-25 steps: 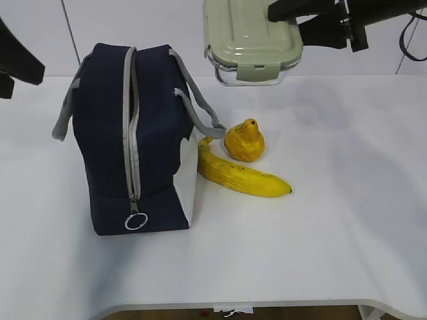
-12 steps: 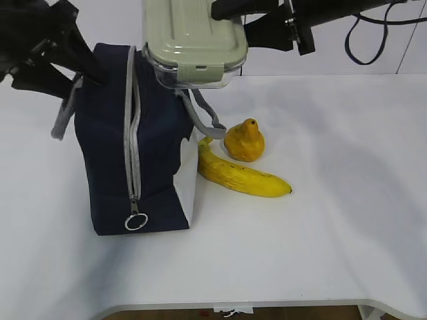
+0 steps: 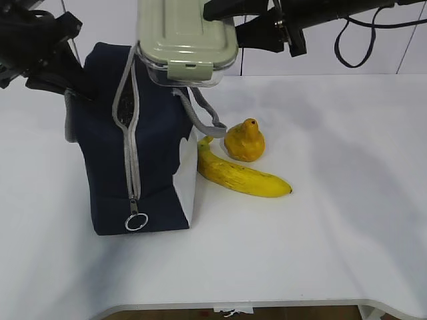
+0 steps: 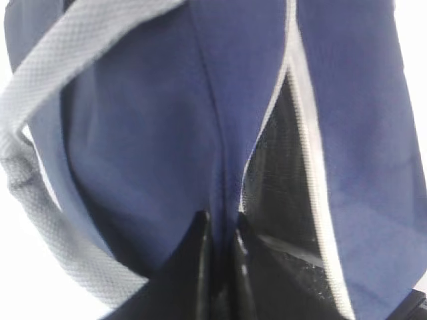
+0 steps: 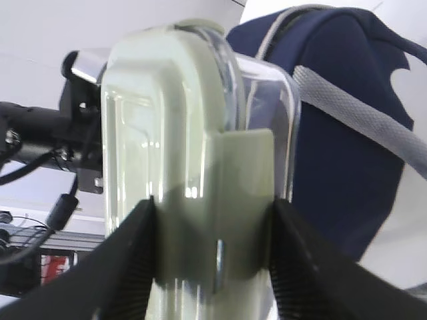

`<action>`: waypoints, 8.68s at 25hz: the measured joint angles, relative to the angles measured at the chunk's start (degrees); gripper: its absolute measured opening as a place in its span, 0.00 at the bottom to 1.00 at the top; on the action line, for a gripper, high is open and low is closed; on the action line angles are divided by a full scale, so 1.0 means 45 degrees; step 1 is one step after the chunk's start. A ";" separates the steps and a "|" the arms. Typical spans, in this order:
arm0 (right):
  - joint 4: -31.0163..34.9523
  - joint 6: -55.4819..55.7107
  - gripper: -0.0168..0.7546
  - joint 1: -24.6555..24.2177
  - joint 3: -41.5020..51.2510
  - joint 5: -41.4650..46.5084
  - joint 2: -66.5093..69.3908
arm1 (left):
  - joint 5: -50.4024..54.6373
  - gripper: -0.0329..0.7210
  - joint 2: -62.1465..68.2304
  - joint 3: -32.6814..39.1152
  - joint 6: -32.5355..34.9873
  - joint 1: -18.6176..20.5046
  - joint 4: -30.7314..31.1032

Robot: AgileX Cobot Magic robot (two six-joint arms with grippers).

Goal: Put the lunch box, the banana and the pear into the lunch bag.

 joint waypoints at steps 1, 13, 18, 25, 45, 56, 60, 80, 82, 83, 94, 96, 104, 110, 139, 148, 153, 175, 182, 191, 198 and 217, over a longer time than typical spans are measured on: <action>0.0133 0.0000 0.50 0.0000 0.0000 0.0000 0.0000 | 0.0000 0.05 0.0000 0.0000 -0.0004 0.0000 0.0000; 0.0914 -0.0149 0.50 0.1094 0.0000 -0.0648 0.0795 | 0.0000 0.04 0.0000 0.0000 0.0033 0.0000 -0.0056; 0.0722 -0.0229 0.50 0.1158 0.0000 -0.1401 0.1588 | 0.0141 0.04 0.0000 0.0000 0.0033 0.0000 -0.0083; -0.0241 -0.0253 0.50 0.0597 0.0000 -0.2014 0.1981 | 0.0403 0.04 0.0000 -0.0009 0.0104 0.0000 -0.0105; -0.0353 -0.0418 0.50 0.2158 -0.0509 -0.3336 0.3751 | 0.0940 0.04 0.0000 -0.0009 0.0841 0.0045 -0.1527; -0.0005 -0.0418 0.50 0.2615 -0.1882 -0.3398 0.4906 | 0.0803 0.04 0.0476 -0.0009 0.1103 0.0045 -0.1527; 0.0250 -0.0424 0.49 0.2666 -0.1956 -0.3449 0.5579 | 0.0803 0.04 0.0596 -0.0009 0.1190 0.0045 -0.1562; 0.0582 -0.0266 0.72 0.2042 -0.2700 -0.1856 0.6708 | 0.0701 0.04 0.0596 -0.0009 0.1272 0.0045 -0.1420; -0.0336 0.0263 0.73 0.1818 -0.3170 -0.1256 0.6715 | 0.0701 0.04 0.0596 -0.0009 0.1272 0.0045 -0.1420; -0.1018 0.0645 0.73 0.1718 -0.3447 -0.0930 0.6736 | 0.0701 0.04 0.0596 -0.0009 0.1272 0.0045 -0.1420; -0.6841 0.3603 0.74 0.1637 -0.7627 0.1619 0.6775 | 0.0701 0.04 0.0596 -0.0009 0.1272 0.0045 -0.1228; -0.7348 0.3703 0.73 0.1637 -0.7797 0.1669 0.6592 | 0.0701 0.04 0.0596 -0.0009 0.1272 0.0045 -0.1151; -1.0498 0.3838 0.69 0.2124 -0.7483 0.1698 0.4477 | 0.0841 0.04 0.0596 -0.0031 0.1272 0.0045 -0.0848; -1.2399 0.3887 0.69 0.2519 -0.5182 0.1772 0.2094 | 0.1194 0.04 0.0596 -0.0106 0.1292 0.0045 -0.0309; -1.3861 -0.1203 0.68 0.2538 0.0338 -0.0490 0.1577 | 0.1299 0.04 0.0596 -0.0106 0.1292 0.0045 -0.0111; -1.4181 -0.1230 0.68 0.2538 0.0338 -0.1345 0.2646 | 0.1342 0.04 0.0596 -0.0106 0.1292 0.0045 -0.0019; -1.4241 -0.1251 0.68 0.2538 0.0338 -0.1435 0.3035 | 0.1342 0.04 0.0596 -0.0106 0.1292 0.0045 0.0011; -1.4088 -0.0321 0.70 0.2538 0.0162 -0.1325 0.3297 | 0.1371 0.04 0.0596 -0.0106 0.1292 0.0045 0.0011; -1.4088 -0.0293 0.72 0.2538 0.0162 -0.1645 0.3297 | 0.1371 0.04 0.0596 -0.0106 0.1292 0.0045 0.0041; -1.4059 -0.0287 0.70 0.2538 0.0162 -0.1672 0.3484 | 0.1371 0.04 0.0596 -0.0106 0.1292 0.0045 0.0041; -1.3870 -0.0287 0.53 0.2538 0.0162 -0.1644 0.3649 | 0.1371 0.04 0.0596 -0.0106 0.1292 0.0045 0.0041; -1.2988 0.0717 0.39 0.2538 -0.2515 0.1628 0.3696 | 0.1376 0.04 0.0596 -0.0106 0.1292 0.0045 0.0069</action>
